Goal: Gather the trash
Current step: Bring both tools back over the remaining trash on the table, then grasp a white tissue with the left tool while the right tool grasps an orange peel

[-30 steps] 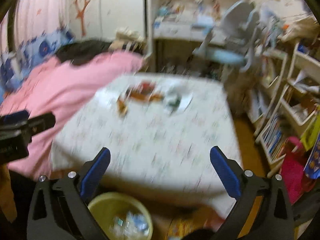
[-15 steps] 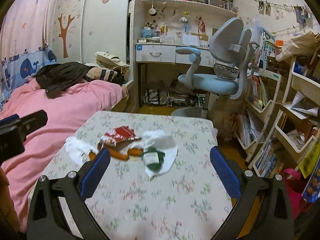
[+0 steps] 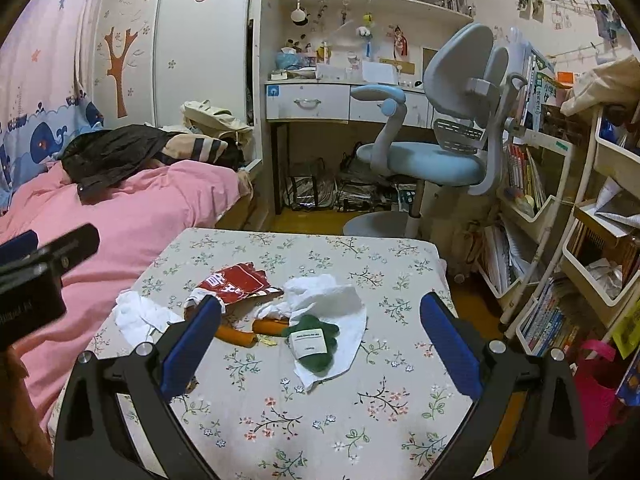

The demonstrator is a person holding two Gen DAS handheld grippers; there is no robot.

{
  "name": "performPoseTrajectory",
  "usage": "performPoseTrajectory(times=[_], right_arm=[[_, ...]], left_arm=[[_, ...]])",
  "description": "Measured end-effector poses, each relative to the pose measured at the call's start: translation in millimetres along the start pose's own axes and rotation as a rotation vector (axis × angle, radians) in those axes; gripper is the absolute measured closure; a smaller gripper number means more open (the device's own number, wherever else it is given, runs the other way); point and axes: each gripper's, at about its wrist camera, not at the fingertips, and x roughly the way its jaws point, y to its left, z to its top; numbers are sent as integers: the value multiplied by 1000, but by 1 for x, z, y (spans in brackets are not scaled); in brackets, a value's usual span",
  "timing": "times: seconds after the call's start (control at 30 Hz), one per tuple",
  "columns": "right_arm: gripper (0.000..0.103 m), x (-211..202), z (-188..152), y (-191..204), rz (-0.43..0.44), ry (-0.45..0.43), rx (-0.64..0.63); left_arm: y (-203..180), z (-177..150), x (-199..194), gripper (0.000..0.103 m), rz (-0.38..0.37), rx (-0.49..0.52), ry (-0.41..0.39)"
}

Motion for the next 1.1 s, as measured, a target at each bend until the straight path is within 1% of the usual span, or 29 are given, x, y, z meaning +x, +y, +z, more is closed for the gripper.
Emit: performPoseTrajectory(times=[0.17,0.67,0.73,0.8,0.83,0.87,0.9,0.97,1.03,1.1], right_arm=[[7,0,0,3,22,10,-8],[7,8,-5,10,54,54,-19],[7,11,-7,12,78,67,-20],[7,18,-11,16,152,111,-20],[7,22,-13,19,174,135,-22],[7,30,-18,24,214,176,-31],[7,38,-22,29,253,219,-40],[7,52,-30,41,291,285,-62],[7,62,-37,53,322,326,-87],[7,71,-41,63,344,349,-101]], left_arm=[[3,0,-3,7,21,8,-16],[5,-3,2,7,12,-1,4],[6,-2,3,7,5,12,3],[12,4,6,7,-3,54,0],[19,8,10,7,8,69,10],[26,10,14,7,16,69,28],[40,11,23,7,26,54,65],[65,10,36,7,42,-6,116],[87,7,50,7,36,-49,177],[103,3,62,7,71,-80,212]])
